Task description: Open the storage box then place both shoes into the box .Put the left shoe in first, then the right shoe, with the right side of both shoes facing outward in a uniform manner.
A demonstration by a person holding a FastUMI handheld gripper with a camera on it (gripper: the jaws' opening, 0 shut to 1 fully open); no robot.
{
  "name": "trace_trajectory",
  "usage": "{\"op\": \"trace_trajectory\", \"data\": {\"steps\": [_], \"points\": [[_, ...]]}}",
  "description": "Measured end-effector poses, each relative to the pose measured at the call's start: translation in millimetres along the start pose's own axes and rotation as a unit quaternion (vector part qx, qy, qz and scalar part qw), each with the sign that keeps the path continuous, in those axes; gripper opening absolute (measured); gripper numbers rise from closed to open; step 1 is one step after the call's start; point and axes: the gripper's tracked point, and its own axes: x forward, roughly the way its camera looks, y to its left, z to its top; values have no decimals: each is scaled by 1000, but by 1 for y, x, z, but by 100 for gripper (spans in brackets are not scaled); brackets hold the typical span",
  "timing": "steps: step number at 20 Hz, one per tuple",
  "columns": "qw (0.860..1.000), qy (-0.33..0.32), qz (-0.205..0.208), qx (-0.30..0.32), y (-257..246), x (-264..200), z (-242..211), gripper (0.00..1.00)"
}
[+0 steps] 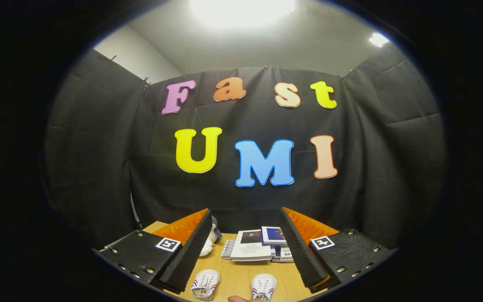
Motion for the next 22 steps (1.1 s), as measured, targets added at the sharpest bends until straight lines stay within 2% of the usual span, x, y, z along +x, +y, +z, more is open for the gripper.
{"op": "trace_trajectory", "data": {"steps": [6, 9, 13, 14, 18, 22], "points": [[997, 45, 62, 29, 29, 37, -43, 97], [990, 94, 89, 54, 44, 53, -71, 97], [977, 127, 144, 95, 77, 74, -93, 97], [971, 139, 160, 108, 88, 78, -101, 97], [933, 208, 239, 172, 128, 79, -135, 97], [900, 271, 262, 219, 147, 82, -172, 97]]}}
